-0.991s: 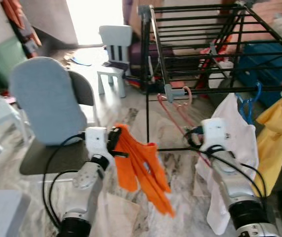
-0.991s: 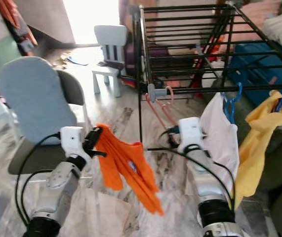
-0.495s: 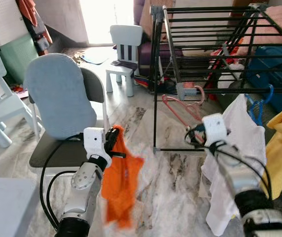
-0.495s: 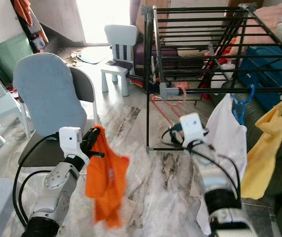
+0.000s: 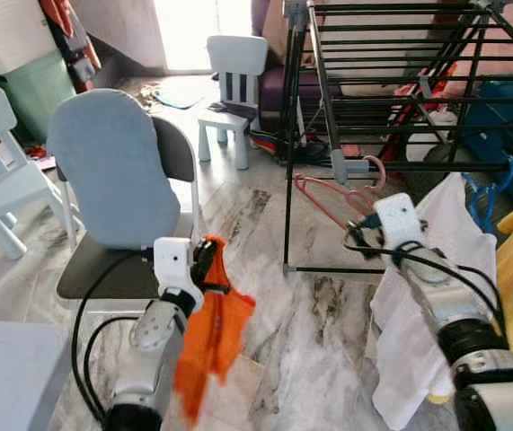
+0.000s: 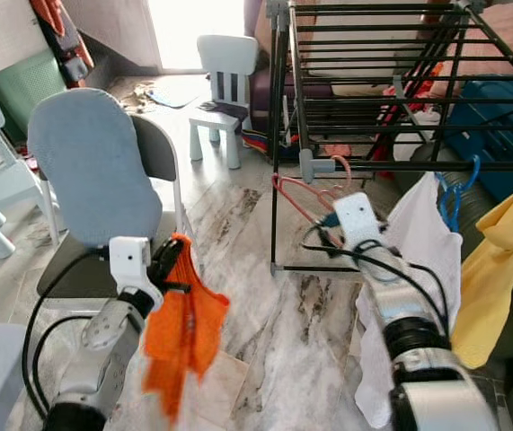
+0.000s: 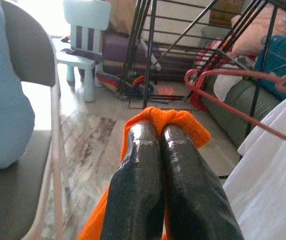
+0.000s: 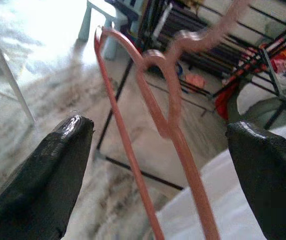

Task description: Hang hanger

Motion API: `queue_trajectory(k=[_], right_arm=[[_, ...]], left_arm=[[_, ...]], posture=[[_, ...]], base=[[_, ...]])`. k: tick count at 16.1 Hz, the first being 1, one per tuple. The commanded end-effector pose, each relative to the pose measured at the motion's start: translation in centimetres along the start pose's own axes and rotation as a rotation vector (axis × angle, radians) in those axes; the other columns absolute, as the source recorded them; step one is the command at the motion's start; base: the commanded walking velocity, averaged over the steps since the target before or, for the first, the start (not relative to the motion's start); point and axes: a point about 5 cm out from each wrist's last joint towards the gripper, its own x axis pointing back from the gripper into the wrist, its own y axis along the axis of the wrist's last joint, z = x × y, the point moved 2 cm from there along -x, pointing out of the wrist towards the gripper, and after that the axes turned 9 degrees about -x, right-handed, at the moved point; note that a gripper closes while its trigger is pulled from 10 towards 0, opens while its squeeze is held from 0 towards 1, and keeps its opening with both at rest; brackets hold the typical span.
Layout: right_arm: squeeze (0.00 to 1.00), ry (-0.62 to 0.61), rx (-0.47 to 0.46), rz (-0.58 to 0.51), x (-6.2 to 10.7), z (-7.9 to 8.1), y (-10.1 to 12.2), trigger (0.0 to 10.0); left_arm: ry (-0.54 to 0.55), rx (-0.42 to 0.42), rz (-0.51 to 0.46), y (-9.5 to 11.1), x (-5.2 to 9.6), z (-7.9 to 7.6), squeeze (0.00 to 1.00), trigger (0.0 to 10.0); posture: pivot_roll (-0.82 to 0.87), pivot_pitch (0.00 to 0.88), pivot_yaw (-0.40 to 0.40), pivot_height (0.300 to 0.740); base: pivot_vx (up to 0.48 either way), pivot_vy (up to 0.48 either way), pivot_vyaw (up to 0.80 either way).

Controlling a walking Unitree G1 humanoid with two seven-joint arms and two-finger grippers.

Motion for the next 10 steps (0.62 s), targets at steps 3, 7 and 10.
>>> queue_trajectory(k=[3, 7, 10], right_arm=[[0.00, 0.060, 0.018, 0.032, -0.4, -0.2, 0.3, 10.0], [0.00, 0.119, -0.001, 0.087, -0.6, 0.1, 0.0, 10.0], [0.00, 0.167, -0.001, 0.093, -0.8, 1.2, -0.1, 10.0]], left_arm=[[-0.021, -0.030, 0.008, 0.2, 0.5, 0.1, 0.00, 10.0], [-0.021, -0.050, 0.018, 0.6, 1.1, 0.6, 0.00, 10.0], [-0.026, -0.055, 0.028, 0.7, 1.1, 0.7, 0.00, 10.0]], posture=[[-0.10, 0.000, -0.004, 0.740], [-0.07, 0.000, 0.005, 0.740], [-0.07, 0.000, 0.018, 0.740]], base=[[0.000, 0.000, 0.00], [0.000, 0.000, 0.00], [0.000, 0.000, 0.00]])
